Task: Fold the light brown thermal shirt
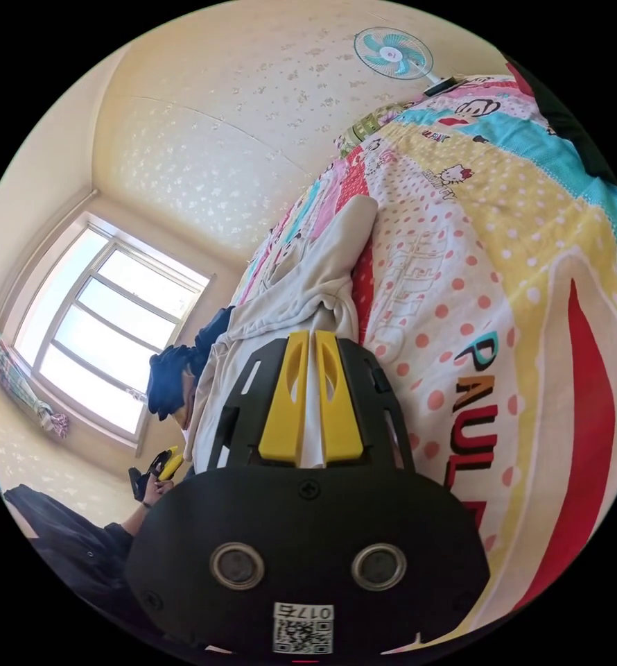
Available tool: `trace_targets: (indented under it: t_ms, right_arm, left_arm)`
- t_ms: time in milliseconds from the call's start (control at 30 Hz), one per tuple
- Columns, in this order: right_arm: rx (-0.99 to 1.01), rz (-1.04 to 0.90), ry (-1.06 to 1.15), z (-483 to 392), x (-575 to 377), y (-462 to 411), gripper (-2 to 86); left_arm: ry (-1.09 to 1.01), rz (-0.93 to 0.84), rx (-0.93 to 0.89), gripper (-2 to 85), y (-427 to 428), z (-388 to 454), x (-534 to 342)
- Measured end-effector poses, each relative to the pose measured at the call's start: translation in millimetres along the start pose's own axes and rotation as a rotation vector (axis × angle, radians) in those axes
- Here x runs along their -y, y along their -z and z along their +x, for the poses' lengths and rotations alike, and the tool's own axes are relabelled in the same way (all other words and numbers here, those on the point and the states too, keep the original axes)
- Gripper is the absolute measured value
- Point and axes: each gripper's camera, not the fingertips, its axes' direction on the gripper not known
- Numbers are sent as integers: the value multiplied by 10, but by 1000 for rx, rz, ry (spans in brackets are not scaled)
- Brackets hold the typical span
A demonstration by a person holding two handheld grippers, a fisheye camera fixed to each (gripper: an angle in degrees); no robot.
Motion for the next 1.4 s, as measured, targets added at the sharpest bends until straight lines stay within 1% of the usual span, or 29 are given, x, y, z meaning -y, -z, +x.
trace_targets:
  t_ms: [67,167,333,367,433,467,533,600,667,733,767,800,833,900,933,1000,1033,1067,1100,1133,1167,1200,1333,1400]
  right_arm:
    - [-11,-15,5,-2,25,11,25]
    - [-10,-13,8,16,40,68,24]
    - [9,-8,0,78,63,155,23]
    - [9,-7,0,82,65,162,22]
    - [8,-11,-5,102,80,180,22]
    - [7,-13,-7,109,85,180,22]
    - [-1,-32,-20,138,113,164,20]
    - [4,-46,-27,169,131,144,18]
    - [16,-50,-37,205,141,143,16]
    - [28,-41,-38,228,133,162,14]
    - [29,-38,-37,231,129,167,13]
    - [33,-33,-36,238,124,173,12]
    - [36,-32,-38,249,122,173,12]
    - [41,-37,-43,269,125,161,10]
    - [43,-41,-47,281,128,148,9]
    - [46,-47,-50,297,129,131,9]
    - [49,-44,-51,306,123,125,8]
    - [51,-43,-50,310,119,122,8]
    - [56,-41,-51,320,112,114,8]
    - [62,-38,-52,331,103,107,7]
    - [66,-36,-52,337,99,103,7]
    - [73,-35,-54,349,91,91,7]
    - [79,-58,-76,392,96,-9,7]
    - [75,-75,-82,402,103,-72,6]
  left_arm:
    - [28,-77,4,122,-80,-111,19]
    - [67,-56,-46,118,-99,-187,-10]
    - [158,-67,-104,57,-133,-281,31]
    - [170,-85,-125,45,-95,-297,99]
    - [150,-14,-242,35,94,-246,239]
    - [111,62,-308,34,277,-133,363]
    - [6,157,-320,34,547,151,603]
    - [-220,274,-227,36,751,655,921]
    - [-302,327,-140,36,708,995,1129]
    - [-284,341,-226,37,608,1352,1263]
    - [-370,336,-326,37,505,1735,1280]
    - [-500,333,-385,38,382,2208,1219]
    - [-564,331,-403,38,310,2454,1159]
    - [-740,272,-485,37,-90,3368,799]
    - [-769,238,-518,37,-219,3575,688]
    - [-878,75,-642,39,-806,4280,165]
    - [-900,27,-666,40,-979,4423,13]
    - [-959,-90,-709,44,-1354,4669,-312]
    - [-981,-228,-708,52,-1752,4835,-631]
    - [-973,-290,-685,68,-1944,4881,-781]
    - [-959,-397,-635,100,-2267,4909,-1044]
    - [-952,-464,-606,107,-2488,4862,-1256]
    - [-922,-471,-547,107,-2633,4434,-1522]
    - [-898,-427,-386,95,-2548,4017,-1503]
